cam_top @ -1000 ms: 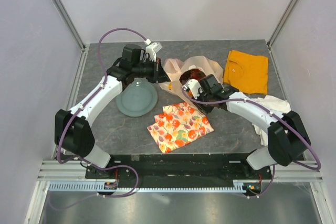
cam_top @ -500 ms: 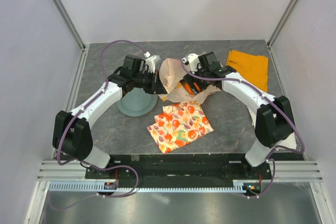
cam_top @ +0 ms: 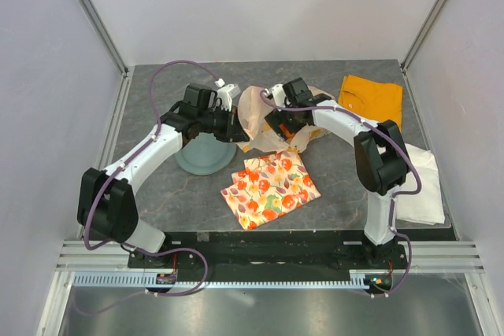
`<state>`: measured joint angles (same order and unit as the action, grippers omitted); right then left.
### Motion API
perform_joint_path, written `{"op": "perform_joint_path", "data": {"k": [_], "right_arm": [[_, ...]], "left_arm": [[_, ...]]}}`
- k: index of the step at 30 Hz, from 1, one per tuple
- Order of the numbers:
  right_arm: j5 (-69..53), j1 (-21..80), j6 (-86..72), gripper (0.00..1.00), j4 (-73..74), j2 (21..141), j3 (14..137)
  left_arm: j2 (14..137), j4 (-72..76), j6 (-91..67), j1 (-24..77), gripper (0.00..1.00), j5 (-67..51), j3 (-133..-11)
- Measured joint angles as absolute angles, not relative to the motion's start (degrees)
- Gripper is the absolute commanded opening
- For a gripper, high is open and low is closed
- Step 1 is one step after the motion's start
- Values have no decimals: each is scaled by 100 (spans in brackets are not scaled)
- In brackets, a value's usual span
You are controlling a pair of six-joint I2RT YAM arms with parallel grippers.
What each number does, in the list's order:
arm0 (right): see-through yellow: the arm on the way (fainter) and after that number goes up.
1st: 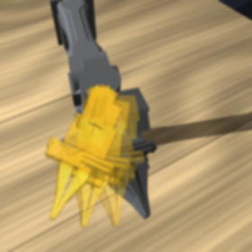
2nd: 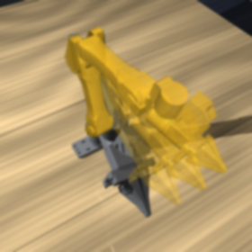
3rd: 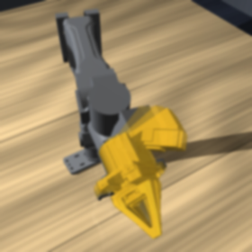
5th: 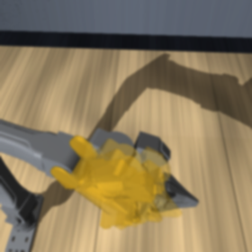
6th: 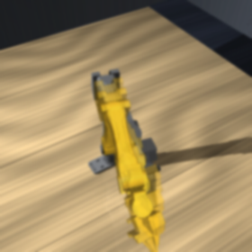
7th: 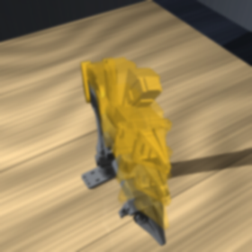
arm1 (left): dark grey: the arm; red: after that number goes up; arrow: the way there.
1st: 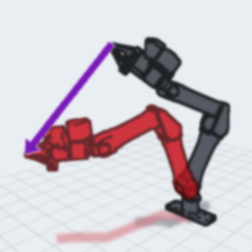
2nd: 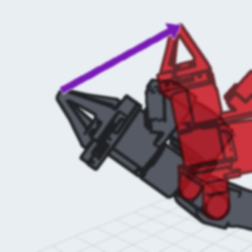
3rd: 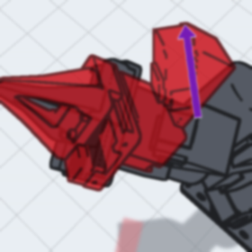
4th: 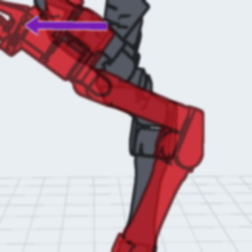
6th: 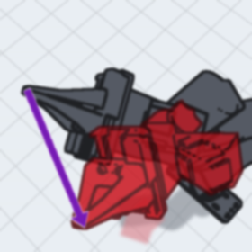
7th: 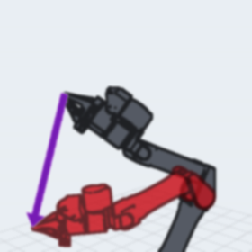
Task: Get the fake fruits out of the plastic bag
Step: Take out the fake fruit from the plastic bag.
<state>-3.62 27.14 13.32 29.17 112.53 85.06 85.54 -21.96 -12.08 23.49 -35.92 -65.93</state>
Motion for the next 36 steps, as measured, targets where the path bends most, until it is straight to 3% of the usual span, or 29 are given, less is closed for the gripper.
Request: {"op": "perform_joint_path", "data": {"k": [2,4,5,6,9,12,18,24,28,29,31,33,36], "right_arm": [[-355,2714,1337,98,2908,11437,8632],[-303,2714,1343,90,2908,11601,8709],[-281,2716,1358,84,2904,11655,8729],[-250,2714,1369,70,2908,11732,8755],[-200,2714,1452,50,2910,11795,8812],[-172,2698,1496,40,2921,11793,8833],[-502,2598,1535,36,3199,11330,8825],[-1417,2421,1603,38,3732,9782,8825],[-2226,2287,1614,38,3922,8884,8825],[-2368,2270,1592,38,3935,8755,8816],[-2567,2250,1474,38,3900,8604,8735],[-2816,2206,1284,40,3841,8608,8641],[-3400,2021,937,43,3804,8831,8656]], "left_arm": [[8554,-2193,-1201,2349,2,-3590,-6593],[8554,-2196,-1190,2349,1,-3583,-6593],[8554,-2196,-1188,2346,2,-3581,-6593],[8554,-2193,-1186,2346,1,-3579,-6593],[8554,-2196,-1184,2342,2,-3577,-6593],[8554,-2196,-1179,2333,2,-3570,-6593],[8586,-2202,-1146,2318,2,-3544,-6650],[8912,-2171,-1100,2235,4,-3468,-7188],[9115,-2121,-1070,2171,23,-3448,-7446],[9164,-2102,-1061,2154,38,-3446,-7505],[9201,-2086,-1017,2130,59,-3459,-7561],[9188,-2095,-976,2097,74,-3465,-7607],[9052,-2099,-856,2016,81,-3514,-7671]]}}
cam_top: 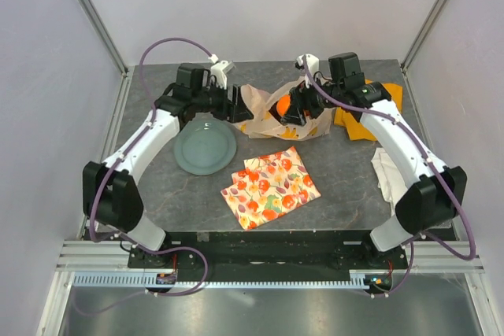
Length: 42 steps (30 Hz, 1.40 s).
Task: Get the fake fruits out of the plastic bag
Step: Take out the fake fruit from the plastic bag.
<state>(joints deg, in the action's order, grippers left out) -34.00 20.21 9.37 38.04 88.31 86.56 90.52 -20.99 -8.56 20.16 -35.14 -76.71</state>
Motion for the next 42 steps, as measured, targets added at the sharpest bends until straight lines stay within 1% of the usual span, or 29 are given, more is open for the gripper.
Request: {"op": "perform_joint_path", "data": {"k": [1,3,4,5,9,11,15,19,23,32,36,42], "right_arm": [[-3651,1935,808,42,3798,8932,8698],[-4233,1800,506,42,3754,9124,8792],[-4501,1745,364,41,3732,9192,8829],[-4797,1706,224,41,3723,9242,8864],[-5736,1706,19,42,3876,9349,9137],[-6007,1732,113,43,4093,9408,9404],[-6274,1865,528,45,4558,9539,9939],[-6263,2292,1280,46,5203,9574,10248],[-6099,2755,1837,46,5695,9535,10248],[-5848,2757,2403,47,6139,9424,10313],[-5813,2823,2523,47,6226,9448,10405],[-5771,2847,2644,47,6337,9470,10506]], "left_arm": [[8943,-2099,-797,1955,85,-3590,-7695],[8641,-2086,-642,1793,85,-3782,-7703],[8429,-2053,-464,1710,96,-3944,-7695],[8189,-1968,-215,1632,98,-4123,-7640],[7043,-1684,1179,1511,99,-4943,-7083],[6740,-1653,1804,1566,99,-5395,-6954],[6963,-1555,2589,1682,99,-6187,-7109],[7561,-1535,3081,1865,99,-6469,-7255],[7937,-1747,3284,2064,97,-6737,-7509],[8049,-1730,3426,2567,90,-6997,-7966],[8049,-1881,3712,2808,85,-7046,-8014],[8053,-2762,4827,2978,75,-7000,-8044]]}}
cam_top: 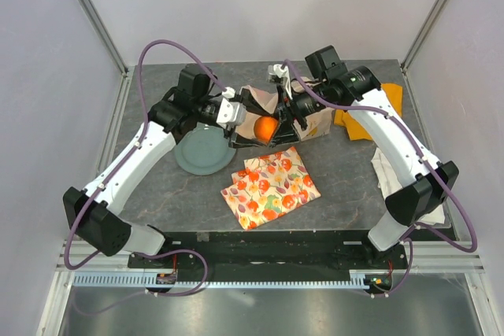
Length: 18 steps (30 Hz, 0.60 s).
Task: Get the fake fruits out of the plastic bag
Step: Take out the fake fruit from the plastic bag.
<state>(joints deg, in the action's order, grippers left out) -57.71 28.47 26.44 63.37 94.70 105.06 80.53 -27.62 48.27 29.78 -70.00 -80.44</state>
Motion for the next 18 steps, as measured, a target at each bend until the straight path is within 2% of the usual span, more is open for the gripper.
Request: {"op": "perform_joint_path", "data": {"k": [1,4,6,7,8,11,15,18], "right_arm": [[-5760,2847,2655,47,6375,9470,10508],[-5708,2880,2689,49,6475,9487,10506],[-5647,2888,2742,60,6490,9502,10508],[-5623,2891,2757,70,6490,9511,10508],[-5588,2888,2788,83,6471,9520,10508],[-5524,2880,2766,96,6462,9537,10514],[-5592,2469,2381,98,6545,9717,11135],[-5695,1658,2025,98,6471,9990,12101]], "left_arm": [[8055,-2860,4989,2982,73,-6967,-8049],[8068,-3159,5649,3011,55,-6779,-8084],[8090,-3328,5870,3022,22,-6707,-8130],[8112,-3430,5953,3026,10,-6663,-8173],[8132,-3514,6014,3033,2,-6617,-8204],[8187,-3653,6149,3037,2,-6554,-8283],[8171,-3898,6119,3020,2,-6276,-8248],[8110,-3944,5533,2836,2,-6178,-8211]]}}
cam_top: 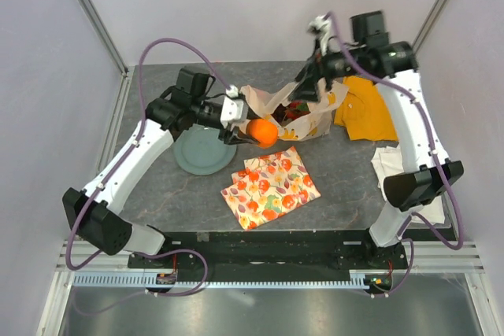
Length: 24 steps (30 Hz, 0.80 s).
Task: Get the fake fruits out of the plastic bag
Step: Take out the fake fruit from the plastic bag, then place the fake fruit on the plate.
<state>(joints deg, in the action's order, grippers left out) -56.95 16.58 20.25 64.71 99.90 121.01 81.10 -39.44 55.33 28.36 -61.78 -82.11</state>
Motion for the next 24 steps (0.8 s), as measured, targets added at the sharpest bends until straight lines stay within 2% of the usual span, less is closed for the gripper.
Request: {"op": "perform_joint_path", "data": {"k": [2,5,9,13,18,24], "right_arm": [[-5717,1107,1865,98,6366,10077,12479],[-5710,565,1721,98,6296,10097,12578],[-5717,491,1573,98,6110,10082,12252],[-5714,567,1354,98,5887,10082,11756],[-5719,565,1170,98,5734,10086,11666],[-5714,563,1024,98,5618,10088,11666]], "left_arm": [[8014,-3726,4703,2521,2,-6182,-8173],[7850,-2864,2657,1450,2,-6316,-8053],[8029,-1918,25,-134,2,-6375,-8018],[8584,-1389,-1839,-908,2,-6416,-7815],[9306,-1179,-2945,-1066,2,-6296,-7367],[10044,-1509,-2956,-1278,2,-6020,-7100]]}}
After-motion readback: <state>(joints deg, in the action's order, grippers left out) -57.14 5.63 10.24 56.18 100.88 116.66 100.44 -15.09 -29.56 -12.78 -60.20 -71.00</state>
